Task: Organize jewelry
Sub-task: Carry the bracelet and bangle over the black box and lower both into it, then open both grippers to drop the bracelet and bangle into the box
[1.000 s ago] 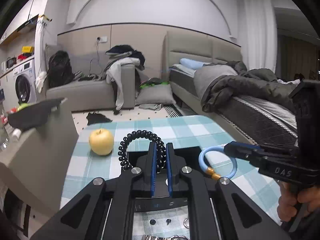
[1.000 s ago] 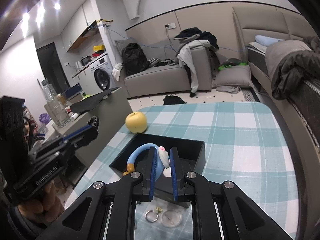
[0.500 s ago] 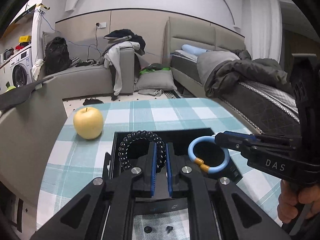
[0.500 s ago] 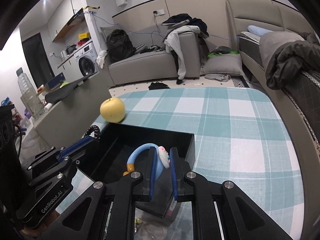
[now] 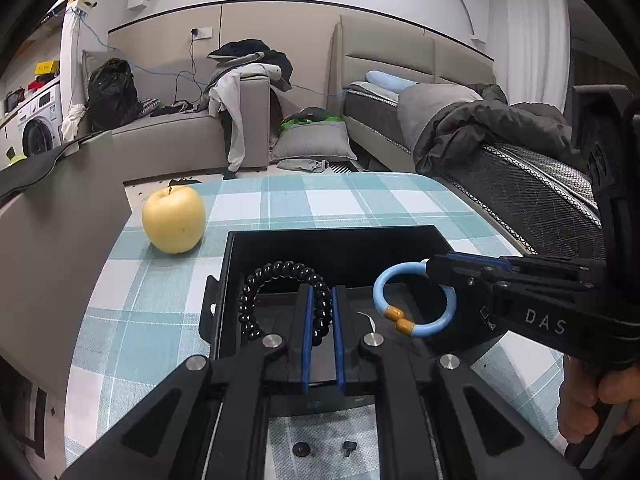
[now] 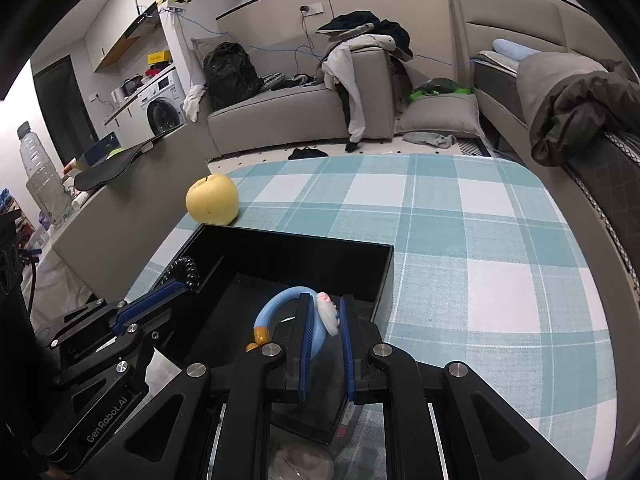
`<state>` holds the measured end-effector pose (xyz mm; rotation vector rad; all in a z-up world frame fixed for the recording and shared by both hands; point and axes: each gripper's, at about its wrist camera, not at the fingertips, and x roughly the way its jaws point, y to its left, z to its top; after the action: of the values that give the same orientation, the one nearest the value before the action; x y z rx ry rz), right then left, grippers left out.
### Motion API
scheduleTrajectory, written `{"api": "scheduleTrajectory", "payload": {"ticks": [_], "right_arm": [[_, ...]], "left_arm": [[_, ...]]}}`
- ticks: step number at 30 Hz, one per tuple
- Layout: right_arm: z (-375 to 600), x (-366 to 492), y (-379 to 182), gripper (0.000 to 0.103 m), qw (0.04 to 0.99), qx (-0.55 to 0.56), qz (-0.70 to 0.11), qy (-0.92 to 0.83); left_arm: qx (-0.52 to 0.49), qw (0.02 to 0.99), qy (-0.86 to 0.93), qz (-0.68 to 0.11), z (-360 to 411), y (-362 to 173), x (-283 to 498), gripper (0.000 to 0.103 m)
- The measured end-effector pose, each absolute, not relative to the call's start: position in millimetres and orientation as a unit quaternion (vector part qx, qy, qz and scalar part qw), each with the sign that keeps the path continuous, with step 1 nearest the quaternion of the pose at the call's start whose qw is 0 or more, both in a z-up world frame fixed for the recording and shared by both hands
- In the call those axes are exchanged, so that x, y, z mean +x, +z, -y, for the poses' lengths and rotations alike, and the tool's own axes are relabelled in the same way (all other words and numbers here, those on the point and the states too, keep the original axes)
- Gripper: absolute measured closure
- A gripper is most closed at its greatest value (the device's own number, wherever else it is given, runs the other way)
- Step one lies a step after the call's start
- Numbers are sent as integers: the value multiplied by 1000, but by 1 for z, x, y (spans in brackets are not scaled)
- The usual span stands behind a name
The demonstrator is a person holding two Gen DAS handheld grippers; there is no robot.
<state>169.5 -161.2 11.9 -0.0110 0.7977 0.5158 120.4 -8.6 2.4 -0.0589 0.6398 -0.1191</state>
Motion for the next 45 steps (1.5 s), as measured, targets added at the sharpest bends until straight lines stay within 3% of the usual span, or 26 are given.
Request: {"api": "scheduleTrajectory", "payload": {"ticks": [7, 9, 11, 12, 13, 14, 15, 16, 17, 20, 22, 45], "right_arm": [[163, 166, 21, 88, 890, 2, -377, 257], [164, 163, 24, 82, 891, 0, -373, 258], [169, 162, 27, 76, 894, 3, -368, 255], [171, 161, 28, 73, 894, 4, -369, 254], [174, 161, 30, 62, 894, 5, -370, 252], [177, 160, 30, 49, 893, 6, -371, 253], [182, 158, 32, 42, 894, 8, -368, 256], [184, 156, 34, 29, 895, 6, -365, 257], [187, 154, 35, 15, 894, 2, -364, 261], [194, 143, 39, 0, 895, 0, -352, 274], [196, 135, 40, 0, 895, -8, -353, 274], [197, 84, 17, 0, 871, -78, -378, 304]], "left_arm": [[-40, 943, -71, -322, 4, 3, 119, 98], [-33, 943, -73, -322, 5, 5, 119, 97], [-27, 943, -72, -324, 7, 7, 116, 86], [-25, 943, -72, -323, 8, 9, 115, 73], [-25, 944, -73, -320, 9, 11, 112, 57], [-26, 945, -73, -317, 9, 13, 110, 49], [-28, 947, -71, -312, 9, 15, 107, 34], [-29, 948, -66, -309, 8, 17, 104, 24], [-29, 950, -58, -305, 7, 19, 101, 20], [-30, 955, -33, -294, 1, 24, 89, 12], [-37, 956, -19, -291, -7, 26, 79, 1], [-38, 945, -10, -323, -10, 0, 42, 1]]}}
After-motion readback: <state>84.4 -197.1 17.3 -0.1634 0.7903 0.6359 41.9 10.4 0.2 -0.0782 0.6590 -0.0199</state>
